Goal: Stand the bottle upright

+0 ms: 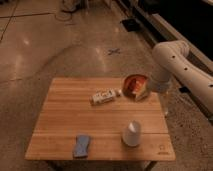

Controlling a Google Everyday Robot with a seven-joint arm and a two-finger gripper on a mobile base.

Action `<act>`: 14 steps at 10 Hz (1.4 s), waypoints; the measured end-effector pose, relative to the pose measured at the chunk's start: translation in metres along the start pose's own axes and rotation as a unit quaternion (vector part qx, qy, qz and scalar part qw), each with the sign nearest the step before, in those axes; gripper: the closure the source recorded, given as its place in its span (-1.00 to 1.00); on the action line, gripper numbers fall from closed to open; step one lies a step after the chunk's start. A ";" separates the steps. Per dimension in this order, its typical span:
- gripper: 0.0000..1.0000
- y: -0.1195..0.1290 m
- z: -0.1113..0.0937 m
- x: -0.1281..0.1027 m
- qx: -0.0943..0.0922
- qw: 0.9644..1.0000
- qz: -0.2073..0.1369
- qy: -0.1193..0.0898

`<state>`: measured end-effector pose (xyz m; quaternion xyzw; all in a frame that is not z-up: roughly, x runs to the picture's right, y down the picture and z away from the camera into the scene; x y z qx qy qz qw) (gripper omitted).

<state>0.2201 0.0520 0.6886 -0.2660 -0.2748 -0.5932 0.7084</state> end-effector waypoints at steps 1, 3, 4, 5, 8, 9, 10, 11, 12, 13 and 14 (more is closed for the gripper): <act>-0.60 0.000 0.000 0.000 0.000 1.000 0.000 0.000; -0.60 0.000 0.000 0.000 0.000 1.000 0.000 0.000; -0.60 0.000 0.000 0.000 0.000 1.000 0.000 0.000; -0.60 0.000 0.000 0.000 0.000 1.000 0.000 0.000; -0.60 0.000 0.000 0.000 0.000 1.000 0.000 0.000; -0.60 0.000 0.000 0.000 0.000 1.000 0.000 0.000; -0.60 0.000 0.000 0.000 0.000 1.000 0.000 0.000; -0.60 0.000 0.000 0.000 0.000 1.000 0.000 0.000; -0.60 0.000 0.000 0.000 0.000 1.000 0.000 0.000; -0.60 0.000 0.000 0.000 0.000 1.000 0.000 0.000; -0.60 -0.003 0.001 0.005 -0.002 1.000 0.007 0.003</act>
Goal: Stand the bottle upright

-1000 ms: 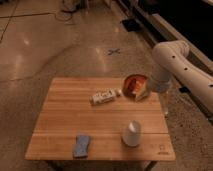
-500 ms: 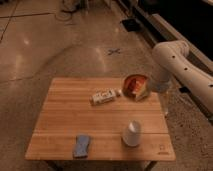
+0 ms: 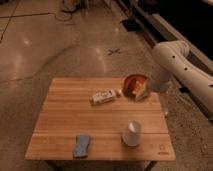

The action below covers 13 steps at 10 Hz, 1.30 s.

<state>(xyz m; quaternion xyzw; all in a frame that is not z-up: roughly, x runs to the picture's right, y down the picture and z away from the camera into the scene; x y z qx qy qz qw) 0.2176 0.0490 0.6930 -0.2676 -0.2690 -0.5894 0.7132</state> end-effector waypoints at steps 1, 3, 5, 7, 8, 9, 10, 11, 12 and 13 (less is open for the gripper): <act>-0.60 -0.012 0.003 0.009 -0.003 1.000 0.011 0.005; -0.60 -0.044 0.012 0.034 -0.009 0.999 0.039 0.018; -0.60 -0.067 0.019 0.054 -0.010 0.998 0.061 0.029; -0.60 -0.090 0.032 0.070 -0.013 0.997 0.073 0.034; -0.60 -0.101 0.040 0.075 -0.016 0.997 0.073 0.032; -0.60 -0.111 0.050 0.080 -0.019 0.997 0.073 0.030; -0.60 -0.116 0.058 0.084 -0.022 0.997 0.072 0.029; -0.60 -0.118 0.066 0.088 -0.026 0.997 0.072 0.029; -0.60 -0.120 0.076 0.093 -0.031 0.997 0.071 0.029; -0.60 -0.121 0.090 0.099 -0.040 0.996 0.071 0.027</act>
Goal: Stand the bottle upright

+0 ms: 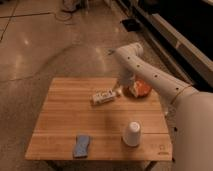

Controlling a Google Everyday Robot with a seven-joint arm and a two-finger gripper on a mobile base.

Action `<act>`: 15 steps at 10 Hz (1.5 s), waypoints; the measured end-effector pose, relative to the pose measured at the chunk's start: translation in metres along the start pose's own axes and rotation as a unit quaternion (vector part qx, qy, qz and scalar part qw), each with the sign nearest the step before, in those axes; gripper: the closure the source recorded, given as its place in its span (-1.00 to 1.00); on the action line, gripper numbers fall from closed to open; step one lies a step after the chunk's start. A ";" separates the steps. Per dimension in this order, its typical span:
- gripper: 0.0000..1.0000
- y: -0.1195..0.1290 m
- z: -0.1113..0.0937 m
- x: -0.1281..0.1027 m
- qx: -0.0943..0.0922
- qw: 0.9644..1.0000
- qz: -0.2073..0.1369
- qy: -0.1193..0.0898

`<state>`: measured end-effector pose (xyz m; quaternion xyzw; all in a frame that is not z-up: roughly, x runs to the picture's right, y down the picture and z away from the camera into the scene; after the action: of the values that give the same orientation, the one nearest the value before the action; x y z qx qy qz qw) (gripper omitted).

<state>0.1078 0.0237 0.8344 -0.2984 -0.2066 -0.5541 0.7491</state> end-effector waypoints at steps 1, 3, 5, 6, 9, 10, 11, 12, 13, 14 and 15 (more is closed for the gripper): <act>-0.60 -0.002 0.011 0.004 -0.006 1.000 0.001 -0.001; -0.60 -0.009 0.035 0.007 -0.014 1.000 0.003 -0.008; -0.60 -0.011 0.055 0.008 -0.021 1.000 0.009 -0.017; -0.60 -0.011 0.065 0.013 -0.024 0.999 0.016 -0.019; -0.60 -0.006 0.081 0.029 -0.033 0.999 0.036 -0.018; -0.60 -0.008 0.085 0.035 -0.035 0.998 0.040 -0.016; -0.60 -0.010 0.088 0.039 -0.036 0.998 0.042 -0.014; -0.60 -0.012 0.089 0.044 -0.038 0.998 0.044 -0.012; -0.60 -0.014 0.090 0.048 -0.039 0.998 0.043 -0.009; -0.60 -0.018 0.089 0.052 -0.038 0.998 0.041 -0.006; -0.60 -0.026 0.088 0.056 -0.036 0.999 0.037 -0.002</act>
<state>0.1019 0.0377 0.9406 -0.3336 -0.1769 -0.5321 0.7579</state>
